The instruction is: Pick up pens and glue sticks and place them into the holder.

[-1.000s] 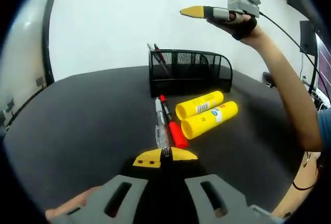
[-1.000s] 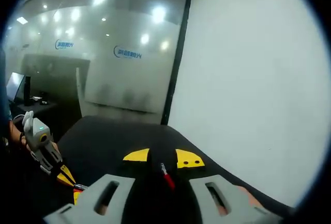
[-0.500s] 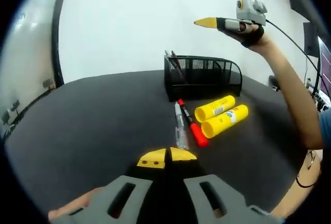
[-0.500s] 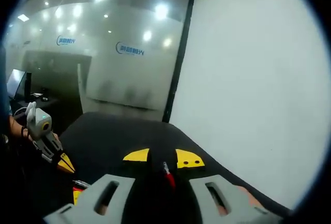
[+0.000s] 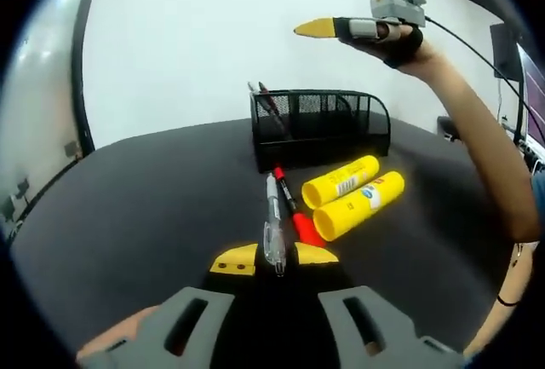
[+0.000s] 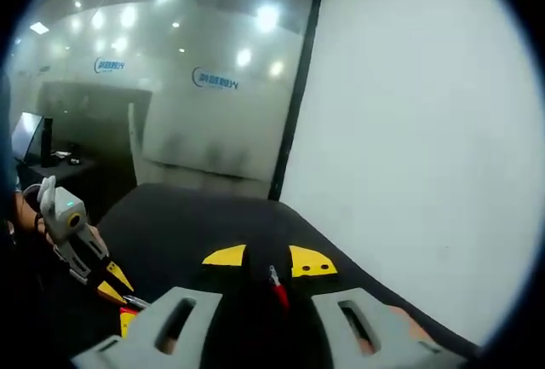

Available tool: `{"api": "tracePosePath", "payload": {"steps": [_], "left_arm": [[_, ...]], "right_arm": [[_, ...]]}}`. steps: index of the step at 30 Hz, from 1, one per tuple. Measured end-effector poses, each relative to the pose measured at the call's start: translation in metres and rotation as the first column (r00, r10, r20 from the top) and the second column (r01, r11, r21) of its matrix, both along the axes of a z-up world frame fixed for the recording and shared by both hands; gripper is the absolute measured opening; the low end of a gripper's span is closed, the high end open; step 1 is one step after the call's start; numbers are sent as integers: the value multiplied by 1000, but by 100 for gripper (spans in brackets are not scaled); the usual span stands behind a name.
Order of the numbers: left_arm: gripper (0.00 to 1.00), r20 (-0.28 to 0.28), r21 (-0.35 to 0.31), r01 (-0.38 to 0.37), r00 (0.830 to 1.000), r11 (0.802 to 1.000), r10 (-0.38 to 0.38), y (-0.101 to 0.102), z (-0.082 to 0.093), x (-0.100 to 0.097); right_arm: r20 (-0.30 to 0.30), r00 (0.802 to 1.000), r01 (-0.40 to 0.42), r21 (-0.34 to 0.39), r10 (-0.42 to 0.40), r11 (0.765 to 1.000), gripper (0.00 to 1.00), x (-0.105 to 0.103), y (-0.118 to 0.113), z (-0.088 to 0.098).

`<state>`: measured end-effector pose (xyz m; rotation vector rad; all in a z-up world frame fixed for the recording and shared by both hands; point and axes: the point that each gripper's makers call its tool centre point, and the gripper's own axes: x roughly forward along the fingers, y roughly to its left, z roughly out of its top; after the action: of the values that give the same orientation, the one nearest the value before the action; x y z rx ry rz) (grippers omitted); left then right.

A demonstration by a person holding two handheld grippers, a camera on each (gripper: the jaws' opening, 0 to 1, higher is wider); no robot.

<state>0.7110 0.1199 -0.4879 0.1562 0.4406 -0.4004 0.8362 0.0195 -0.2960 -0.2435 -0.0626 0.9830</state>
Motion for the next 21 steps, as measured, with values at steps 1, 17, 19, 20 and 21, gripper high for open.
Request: {"api": "tracePosePath", "payload": {"steps": [1,17,19,20,21], "left_arm": [[13,-4,3,2,1000,1000,-2,-1,-1,1],[10,-36,46,-5,999,999,6,10,-3,10],[10,-33,55,-16,999,998,18,14,-4,9],[10,-30,59,-20,999,998,22,16,-4,10],[10,-27,62,-26,999,998,27,19,-3,10]], "right_arm": [[1,1000,0,2,0,1000,14,0,-1,1],[-2,999,-36,-10,36,999,14,-6,5,0],[-5,999,-48,-18,48,999,14,-9,8,-2],[-7,999,-52,-22,52,998,14,-10,10,-3],[-8,998,-56,-26,56,998,14,-9,12,-4]]}}
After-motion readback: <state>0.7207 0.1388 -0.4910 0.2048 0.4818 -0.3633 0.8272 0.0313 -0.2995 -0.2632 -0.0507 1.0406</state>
